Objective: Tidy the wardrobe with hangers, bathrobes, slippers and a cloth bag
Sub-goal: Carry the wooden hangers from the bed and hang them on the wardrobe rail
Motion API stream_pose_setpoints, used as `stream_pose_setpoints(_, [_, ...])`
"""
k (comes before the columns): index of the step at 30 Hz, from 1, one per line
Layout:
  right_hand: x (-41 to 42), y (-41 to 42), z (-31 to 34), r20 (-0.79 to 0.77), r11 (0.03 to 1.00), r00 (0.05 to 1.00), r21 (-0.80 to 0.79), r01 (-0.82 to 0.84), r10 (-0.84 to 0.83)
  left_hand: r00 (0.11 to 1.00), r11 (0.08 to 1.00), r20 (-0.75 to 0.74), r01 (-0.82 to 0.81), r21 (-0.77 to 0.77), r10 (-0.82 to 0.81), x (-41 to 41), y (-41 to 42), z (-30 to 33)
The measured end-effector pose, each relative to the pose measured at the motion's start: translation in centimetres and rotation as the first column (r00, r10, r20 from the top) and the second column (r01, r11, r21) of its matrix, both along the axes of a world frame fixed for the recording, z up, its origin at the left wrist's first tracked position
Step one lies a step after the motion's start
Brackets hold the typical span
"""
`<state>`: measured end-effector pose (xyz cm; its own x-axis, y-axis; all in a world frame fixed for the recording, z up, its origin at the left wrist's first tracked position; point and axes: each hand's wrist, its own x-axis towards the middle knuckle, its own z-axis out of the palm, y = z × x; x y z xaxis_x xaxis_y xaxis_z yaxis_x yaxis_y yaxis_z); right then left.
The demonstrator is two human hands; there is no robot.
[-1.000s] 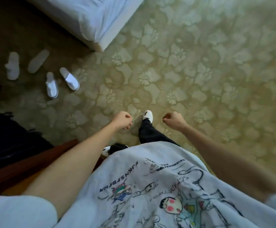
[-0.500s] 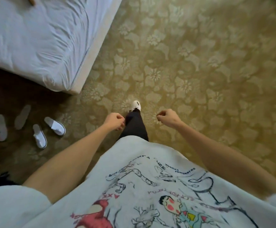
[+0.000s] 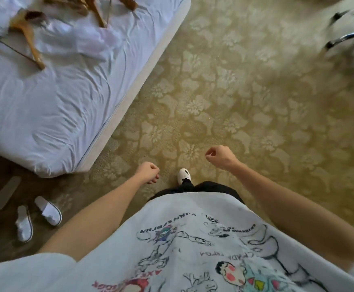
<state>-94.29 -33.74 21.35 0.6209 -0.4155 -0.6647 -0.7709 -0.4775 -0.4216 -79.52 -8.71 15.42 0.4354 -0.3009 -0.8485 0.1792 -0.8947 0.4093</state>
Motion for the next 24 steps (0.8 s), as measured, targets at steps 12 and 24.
stream_pose_setpoints(12, [8.5, -19.7, -1.8, -0.226, 0.976, 0.95, -0.086, 0.201, -0.216, 0.998, 0.98, -0.051, 0.022, -0.196, -0.032, 19.1, -24.5, 3.1])
stream_pose_setpoints(24, [45.5, -31.6, -0.5, -0.069, 1.0, 0.997, 0.012, -0.028, 0.028, 0.971, 0.979, 0.134, -0.19, -0.069, 0.198, 48.8, -30.8, 4.5])
